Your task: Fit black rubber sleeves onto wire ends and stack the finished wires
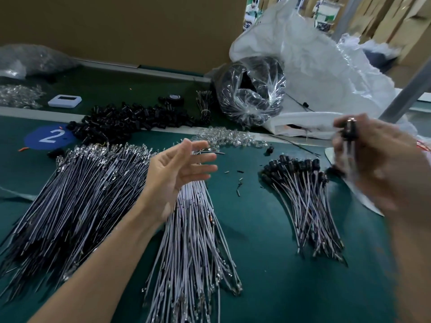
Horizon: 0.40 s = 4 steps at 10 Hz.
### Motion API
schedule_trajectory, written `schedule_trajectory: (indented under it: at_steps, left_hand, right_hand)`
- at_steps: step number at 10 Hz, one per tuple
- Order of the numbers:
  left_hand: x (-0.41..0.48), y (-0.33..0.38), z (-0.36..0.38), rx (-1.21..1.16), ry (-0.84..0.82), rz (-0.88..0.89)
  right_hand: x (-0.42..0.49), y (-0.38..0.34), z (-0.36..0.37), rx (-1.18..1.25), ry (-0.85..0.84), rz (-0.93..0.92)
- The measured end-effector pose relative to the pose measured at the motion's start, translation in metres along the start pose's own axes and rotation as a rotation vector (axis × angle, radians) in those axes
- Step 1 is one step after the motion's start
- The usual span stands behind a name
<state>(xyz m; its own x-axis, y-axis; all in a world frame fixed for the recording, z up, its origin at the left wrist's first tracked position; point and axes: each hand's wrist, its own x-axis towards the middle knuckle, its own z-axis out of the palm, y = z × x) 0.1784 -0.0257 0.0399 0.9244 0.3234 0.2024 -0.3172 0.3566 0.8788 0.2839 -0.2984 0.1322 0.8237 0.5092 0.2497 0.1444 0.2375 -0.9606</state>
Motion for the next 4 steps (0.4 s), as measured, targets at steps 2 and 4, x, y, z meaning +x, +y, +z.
schedule_trajectory:
  at_steps: [2,4]
  left_hand:
    - [0.002,-0.005,0.000,0.036,0.072,-0.038]
    - [0.004,-0.009,0.000,0.093,0.119,-0.029]
  right_hand:
    - [0.000,-0.015,-0.050,-0.599,0.110,0.187]
    - [0.022,0.040,-0.046,-0.845,0.260,0.280]
